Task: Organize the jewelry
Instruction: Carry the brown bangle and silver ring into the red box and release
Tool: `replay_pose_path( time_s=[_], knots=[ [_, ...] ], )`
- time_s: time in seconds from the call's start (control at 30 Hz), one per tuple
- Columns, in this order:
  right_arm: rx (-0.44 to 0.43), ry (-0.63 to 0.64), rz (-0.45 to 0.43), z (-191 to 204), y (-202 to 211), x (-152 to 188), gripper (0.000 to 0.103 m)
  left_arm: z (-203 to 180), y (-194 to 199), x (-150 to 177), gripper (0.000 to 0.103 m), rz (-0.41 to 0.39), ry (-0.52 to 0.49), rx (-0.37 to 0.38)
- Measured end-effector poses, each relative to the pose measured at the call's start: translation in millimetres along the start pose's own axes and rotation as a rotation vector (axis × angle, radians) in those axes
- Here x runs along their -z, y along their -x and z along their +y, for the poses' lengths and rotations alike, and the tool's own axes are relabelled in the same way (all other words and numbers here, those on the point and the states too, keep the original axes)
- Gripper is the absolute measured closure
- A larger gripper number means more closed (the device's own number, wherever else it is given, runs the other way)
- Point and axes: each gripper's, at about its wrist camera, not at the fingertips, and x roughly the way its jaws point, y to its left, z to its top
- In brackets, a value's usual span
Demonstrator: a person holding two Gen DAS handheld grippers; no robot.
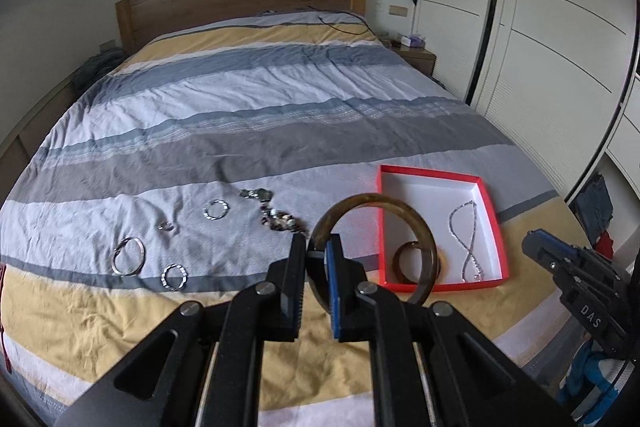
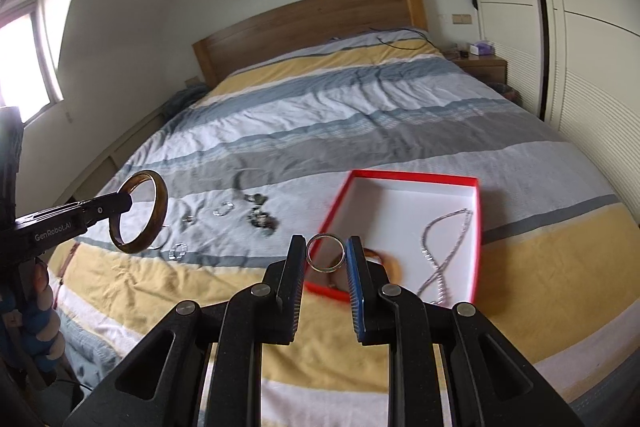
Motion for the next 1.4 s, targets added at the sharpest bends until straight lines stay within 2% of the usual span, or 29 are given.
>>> replay_pose_path(
  time_s=[0.1, 0.3, 0.6, 0.77, 1.03, 1.13, 1.23, 1.4],
  knots=[
    [0.035, -0.009, 0.024, -20.9, -20.5, -5.8, 0.083, -23.0, -42.2, -9.1, 0.094, 0.038, -0.038, 0.030],
    [0.085, -0.014, 0.096, -65.4, -77.3, -14.2, 0.083, -66.7, -115.6, -16.0, 0.094, 0.098, -0.122, 0.041],
    [0.112, 0.013, 0.196, -110.6, -166.1, -36.8, 0.083, -93.0, -198.0, -20.7, 0.094, 0.171, -0.188, 0.013],
    [0.127, 0.047, 0.278, -126.9, -206.0, -42.8, 0.083, -103.3, -224.6, -13.5, 0.094, 0.201, -0.226, 0.005],
    [0.171, 0.073, 0.349, -132.9, -234.5, -37.9, 0.083, -110.6, -240.3, -7.0, 0.094, 0.205, -0.251, 0.005],
    [0.188, 0.084, 0.356, -133.9, -238.1, -36.0, 0.082, -108.5, -248.3, -1.8, 0.094, 0.233, -0.232, 0.010],
    [0.193, 0.077, 0.356, -135.2, -238.7, -35.9, 0.083, -110.8, -247.4, 1.2, 0.094, 0.226, -0.241, -0.008],
    [0.201, 0.084, 0.353, -134.3, -239.0, -35.9, 0.080, -107.3, -244.9, -1.6, 0.093, 0.233, -0.216, 0.019]
  ],
)
